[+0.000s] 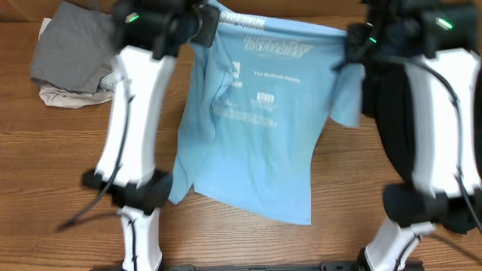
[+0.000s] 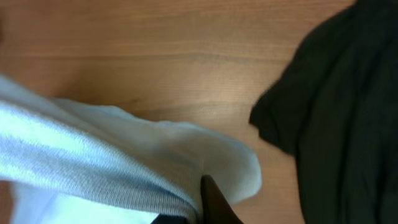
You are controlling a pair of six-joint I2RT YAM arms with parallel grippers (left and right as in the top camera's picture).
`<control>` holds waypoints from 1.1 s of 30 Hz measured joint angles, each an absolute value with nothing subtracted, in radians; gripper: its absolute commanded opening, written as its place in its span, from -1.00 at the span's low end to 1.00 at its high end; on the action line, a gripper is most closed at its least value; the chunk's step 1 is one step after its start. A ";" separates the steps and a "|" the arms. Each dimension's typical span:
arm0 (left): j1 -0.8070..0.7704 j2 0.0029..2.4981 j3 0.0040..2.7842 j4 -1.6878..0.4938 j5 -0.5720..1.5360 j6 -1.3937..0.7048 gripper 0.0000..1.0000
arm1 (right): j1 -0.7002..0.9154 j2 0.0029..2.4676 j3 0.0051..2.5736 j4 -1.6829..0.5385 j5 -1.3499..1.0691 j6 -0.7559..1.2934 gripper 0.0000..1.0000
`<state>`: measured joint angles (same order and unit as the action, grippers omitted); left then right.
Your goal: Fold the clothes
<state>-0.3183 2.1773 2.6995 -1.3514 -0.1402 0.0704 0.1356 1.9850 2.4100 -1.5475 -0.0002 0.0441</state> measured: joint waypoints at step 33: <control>-0.332 2.555 2.691 -1.161 -0.016 0.275 0.72 | 0.119 2.357 2.408 -1.374 -0.127 0.053 0.71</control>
<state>-0.3317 2.5549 2.6907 -1.1606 -0.0162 0.2752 0.1192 2.3569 2.4084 -1.3735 -0.1268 0.0532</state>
